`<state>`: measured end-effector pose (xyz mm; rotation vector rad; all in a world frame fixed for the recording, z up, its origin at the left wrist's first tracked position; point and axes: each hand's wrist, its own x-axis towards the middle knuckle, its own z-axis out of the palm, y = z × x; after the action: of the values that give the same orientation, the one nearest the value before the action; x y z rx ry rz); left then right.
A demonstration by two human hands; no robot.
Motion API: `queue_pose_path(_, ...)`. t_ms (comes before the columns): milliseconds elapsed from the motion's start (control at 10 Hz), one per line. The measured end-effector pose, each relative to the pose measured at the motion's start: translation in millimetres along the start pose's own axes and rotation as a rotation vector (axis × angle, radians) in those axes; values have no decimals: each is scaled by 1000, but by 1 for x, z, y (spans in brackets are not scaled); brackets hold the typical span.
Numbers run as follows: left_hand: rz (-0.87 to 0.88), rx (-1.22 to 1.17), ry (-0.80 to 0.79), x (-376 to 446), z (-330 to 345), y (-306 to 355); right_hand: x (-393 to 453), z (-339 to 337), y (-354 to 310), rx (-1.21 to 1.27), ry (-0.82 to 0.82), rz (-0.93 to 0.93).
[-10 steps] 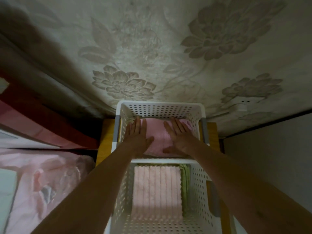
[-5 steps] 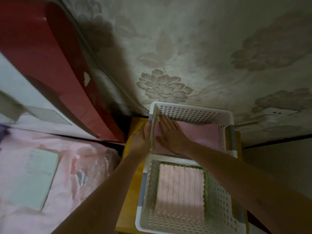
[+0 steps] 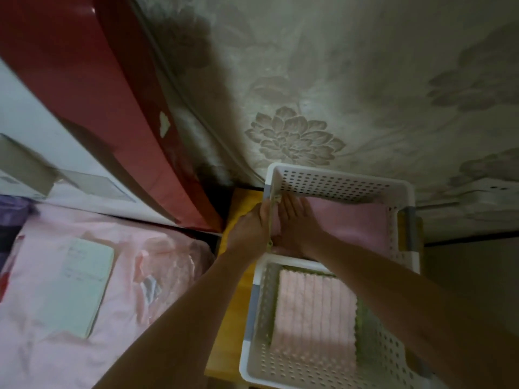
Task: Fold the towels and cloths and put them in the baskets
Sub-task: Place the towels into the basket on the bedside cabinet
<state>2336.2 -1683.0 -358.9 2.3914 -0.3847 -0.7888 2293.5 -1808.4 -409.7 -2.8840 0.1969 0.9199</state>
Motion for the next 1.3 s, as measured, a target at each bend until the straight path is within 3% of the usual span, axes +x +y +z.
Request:
queue_pose_path(100,76,73,91,-2,-2,2,-23,-12,18,100,73,-37)
queue_pose_path(200,251,177,306,-4,-5,12,-69,-11,53,246,251,154)
queue_pose_path(300,417,355,357,-4,2,35,-105,7,74,347,212,445)
queue_pose_path(400,600,556,226,1,25,60,-104,15,80,515,193,476)
queue_pose_path(500,753,699,140,16,45,81,-89,13,82,512,260,489)
queue_pose_path(600,851,789,103,30,54,82,-82,17,82,594,218,551)
queue_pose_path(900,757,795,160,32,51,40,-55,20,88,900,77,607)
queue_pose_path(1100,721,783,178,27,52,43,-75,16,74,821,70,650)
queue_pose_path(1200,695,762,180,26,52,41,-87,19,62,801,-123,717)
queue_pose_path(1300,673,736,174,26,48,37,-80,25,64,776,-167,702)
